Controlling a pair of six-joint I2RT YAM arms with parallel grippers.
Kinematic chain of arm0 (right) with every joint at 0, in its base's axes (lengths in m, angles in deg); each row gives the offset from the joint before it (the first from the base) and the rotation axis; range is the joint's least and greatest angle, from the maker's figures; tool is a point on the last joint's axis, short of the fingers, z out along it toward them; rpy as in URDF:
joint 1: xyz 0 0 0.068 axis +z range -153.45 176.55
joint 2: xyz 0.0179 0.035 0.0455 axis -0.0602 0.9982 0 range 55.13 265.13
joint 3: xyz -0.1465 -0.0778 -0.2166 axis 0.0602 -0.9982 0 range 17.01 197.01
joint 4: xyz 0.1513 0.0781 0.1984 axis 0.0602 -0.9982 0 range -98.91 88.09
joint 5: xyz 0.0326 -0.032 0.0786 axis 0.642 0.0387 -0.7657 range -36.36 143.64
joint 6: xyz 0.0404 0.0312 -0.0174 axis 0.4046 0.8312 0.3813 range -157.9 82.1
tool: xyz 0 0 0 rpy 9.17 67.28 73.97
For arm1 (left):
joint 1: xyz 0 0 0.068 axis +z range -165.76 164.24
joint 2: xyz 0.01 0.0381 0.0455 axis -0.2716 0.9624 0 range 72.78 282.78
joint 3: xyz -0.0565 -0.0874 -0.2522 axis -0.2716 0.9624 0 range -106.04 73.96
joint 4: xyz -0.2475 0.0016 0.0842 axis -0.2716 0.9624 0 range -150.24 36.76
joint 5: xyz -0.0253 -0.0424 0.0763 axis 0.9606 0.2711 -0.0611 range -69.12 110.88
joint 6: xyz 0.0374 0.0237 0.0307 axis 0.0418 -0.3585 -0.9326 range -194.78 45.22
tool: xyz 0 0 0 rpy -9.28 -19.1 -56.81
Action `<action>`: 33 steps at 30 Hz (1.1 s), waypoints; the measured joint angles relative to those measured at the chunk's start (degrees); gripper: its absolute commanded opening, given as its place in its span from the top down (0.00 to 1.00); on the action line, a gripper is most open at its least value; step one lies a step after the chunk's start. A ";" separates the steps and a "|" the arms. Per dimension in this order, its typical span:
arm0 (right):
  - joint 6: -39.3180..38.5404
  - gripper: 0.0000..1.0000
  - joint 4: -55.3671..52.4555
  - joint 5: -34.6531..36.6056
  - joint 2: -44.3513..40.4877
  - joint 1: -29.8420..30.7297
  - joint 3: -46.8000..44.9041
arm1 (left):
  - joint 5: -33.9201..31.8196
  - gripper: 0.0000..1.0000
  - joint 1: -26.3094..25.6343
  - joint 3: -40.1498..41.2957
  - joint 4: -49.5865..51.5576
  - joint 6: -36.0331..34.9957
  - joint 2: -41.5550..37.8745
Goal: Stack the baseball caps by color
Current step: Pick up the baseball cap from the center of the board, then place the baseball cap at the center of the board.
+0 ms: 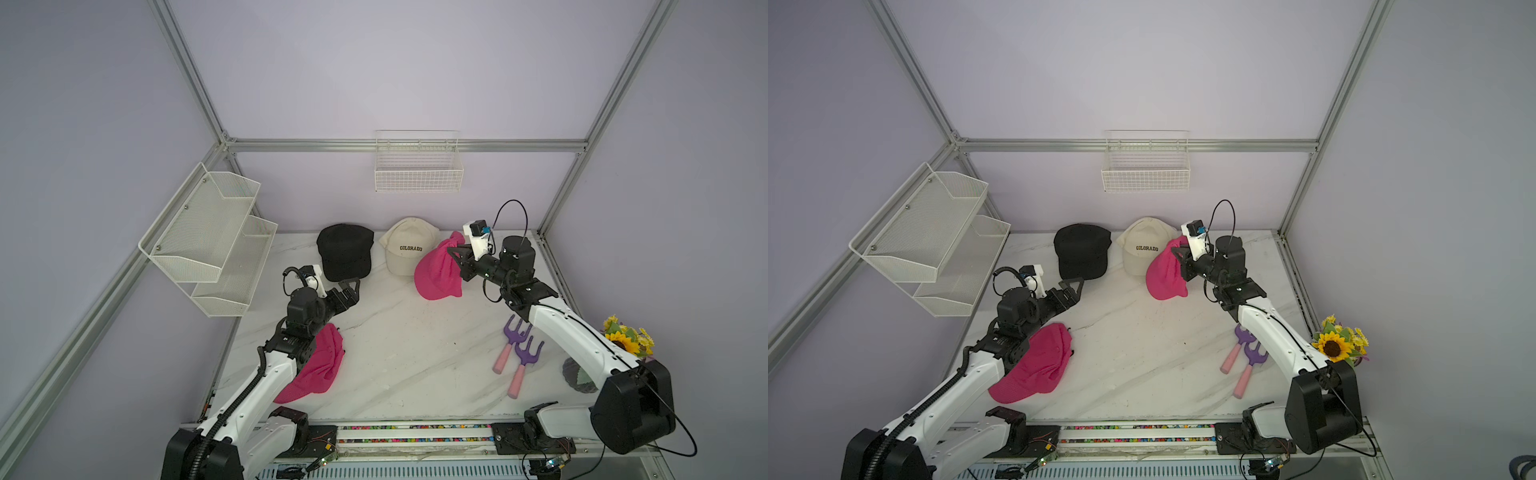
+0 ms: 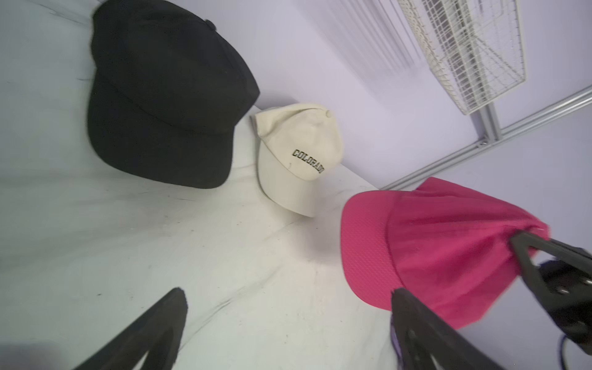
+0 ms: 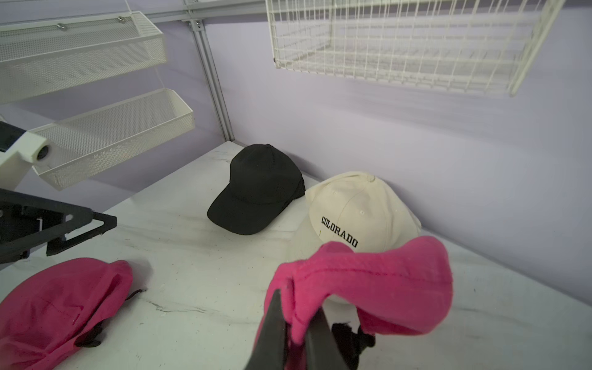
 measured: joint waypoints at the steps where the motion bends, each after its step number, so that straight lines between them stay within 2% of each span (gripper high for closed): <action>1: -2.05 1.00 -0.13 -0.17 -1.09 0.48 0.00 | -2.05 0.00 0.00 0.00 1.70 -0.76 -0.50; 9: -15.15 1.00 0.26 -4.24 -7.54 7.98 -4.31 | -14.43 0.00 0.00 -1.03 13.84 -2.38 -6.25; 15: -23.87 1.00 -0.94 -10.34 -5.46 10.62 -4.57 | -21.24 0.00 0.00 -0.28 17.81 -2.32 -11.98; 18: -28.96 1.00 -2.86 -14.56 -0.35 10.71 -4.31 | -24.09 0.00 0.00 0.35 19.19 -2.14 -12.57; 21: -33.11 1.00 -4.57 -15.47 6.60 10.73 -4.07 | -26.05 0.00 0.02 1.46 19.89 -1.95 -12.39; 23: -35.95 1.00 -6.84 -14.29 12.70 10.78 -1.92 | -26.71 0.00 0.02 1.97 20.52 -1.95 -12.09; 28: -44.92 1.00 -13.07 -7.37 34.07 10.58 14.32 | -27.10 0.00 0.07 2.84 20.81 -2.12 -11.52; 33: -51.08 1.00 -17.40 -2.47 42.36 10.38 23.15 | -26.82 0.00 0.09 2.84 21.35 -2.12 -11.56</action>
